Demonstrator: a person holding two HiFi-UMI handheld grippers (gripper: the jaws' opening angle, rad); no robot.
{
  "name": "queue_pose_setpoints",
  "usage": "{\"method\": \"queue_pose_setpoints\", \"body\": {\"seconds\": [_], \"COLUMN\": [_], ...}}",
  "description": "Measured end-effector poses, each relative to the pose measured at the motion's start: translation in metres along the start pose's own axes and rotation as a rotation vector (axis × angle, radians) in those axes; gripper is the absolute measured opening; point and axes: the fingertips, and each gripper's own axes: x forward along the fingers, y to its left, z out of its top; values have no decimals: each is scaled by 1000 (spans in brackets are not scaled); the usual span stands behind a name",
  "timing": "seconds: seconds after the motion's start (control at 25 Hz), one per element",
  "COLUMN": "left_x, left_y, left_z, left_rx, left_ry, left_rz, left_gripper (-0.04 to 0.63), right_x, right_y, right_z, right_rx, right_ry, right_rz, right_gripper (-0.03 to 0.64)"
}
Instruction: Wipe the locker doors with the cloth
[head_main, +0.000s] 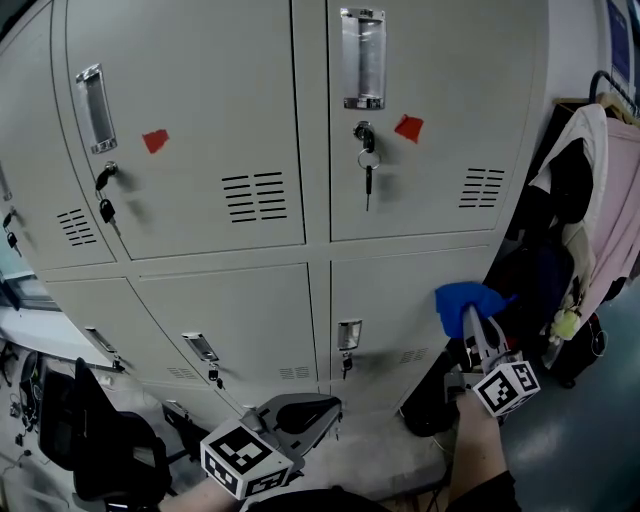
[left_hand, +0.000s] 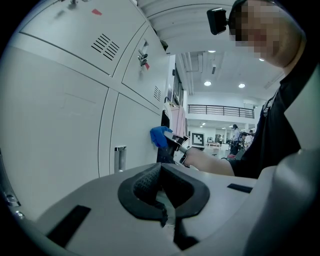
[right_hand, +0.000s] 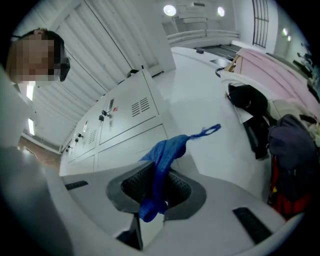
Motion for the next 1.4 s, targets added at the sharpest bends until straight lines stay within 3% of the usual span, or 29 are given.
{"method": "queue_pose_setpoints", "body": {"seconds": [0.28,0.48,0.6,0.76,1.4], "left_x": [-19,-33,-39,-41,7], "left_y": [8,13,16,20,3], "left_z": [-4,-5,-5,-8,-5], "left_rx": [-11,-16,-20,-29,-19], "left_ry": [-3,-10,-14,-12,-4], "left_rz": [8,21,29,35,-11], "left_gripper": [6,6,6,6,6], "right_x": [26,47,56,54,6], "right_y": [113,160,160,143,-7], "right_z": [-45,-79,-87,-82,-36], "right_rx": [17,-46,-98,-90,-34], "right_ry": [76,153,183,165,104], "right_rz": [267,338,315,282,-5], "right_gripper": [49,49,49,49,49]}}
